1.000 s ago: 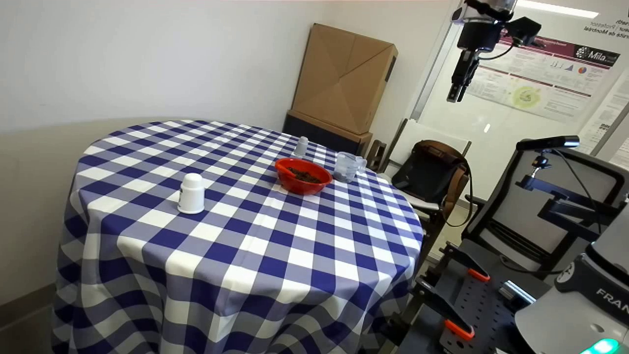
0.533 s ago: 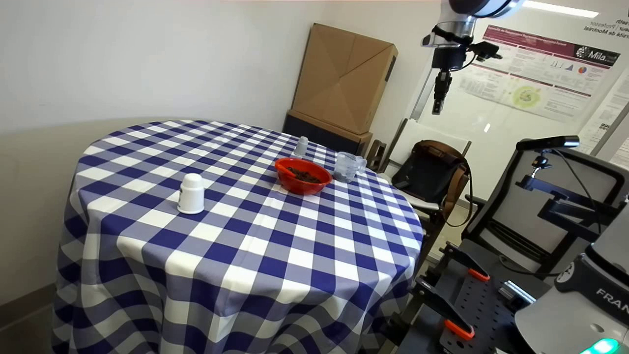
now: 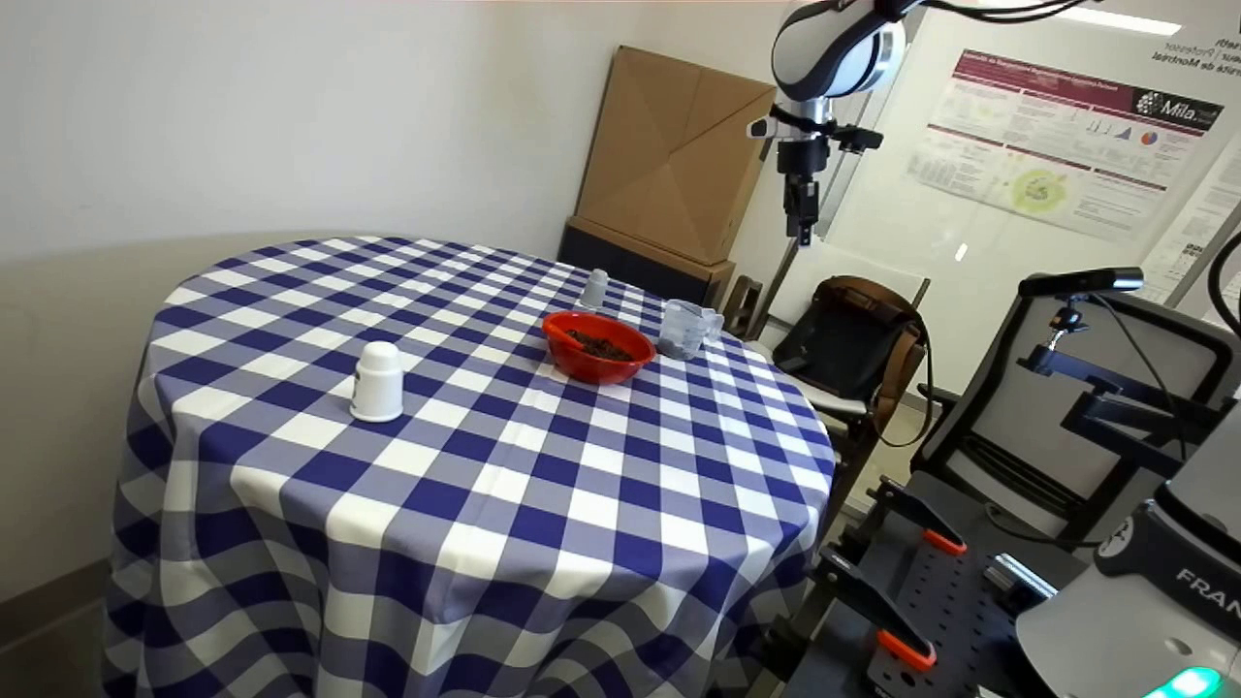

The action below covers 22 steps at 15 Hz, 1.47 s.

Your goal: Pour the contents from the clear jar into the red bowl then put the clear jar on the table

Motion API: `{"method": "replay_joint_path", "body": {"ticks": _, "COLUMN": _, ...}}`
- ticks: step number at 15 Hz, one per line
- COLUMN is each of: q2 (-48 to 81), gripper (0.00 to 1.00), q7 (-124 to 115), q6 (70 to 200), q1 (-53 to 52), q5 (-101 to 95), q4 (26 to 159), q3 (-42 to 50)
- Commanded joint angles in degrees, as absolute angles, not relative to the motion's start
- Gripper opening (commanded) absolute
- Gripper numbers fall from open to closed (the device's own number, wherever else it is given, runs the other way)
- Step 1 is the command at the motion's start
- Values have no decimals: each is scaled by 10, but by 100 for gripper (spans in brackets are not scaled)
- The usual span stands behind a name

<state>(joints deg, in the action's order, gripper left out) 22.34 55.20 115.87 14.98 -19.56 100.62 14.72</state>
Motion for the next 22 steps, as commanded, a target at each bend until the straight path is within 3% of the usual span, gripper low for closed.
{"method": "replay_joint_path", "body": {"ticks": 1, "q2": 336, "gripper": 100, "q7": 671, "q6": 1156, "q1": 190, "q5": -197, "q4": 871, "q3": 116}}
{"method": "replay_joint_path", "body": {"ticks": 11, "q2": 435, "gripper": 100, "q7": 923, "q6": 1153, "q1": 200, "q5": -228, "q4": 816, "q3": 93}}
{"method": "replay_joint_path", "body": {"ticks": 22, "q2": 447, "gripper": 100, "q7": 940, "q6": 1130, "q1": 183, "q5": -204, "q4": 830, "q3": 73}}
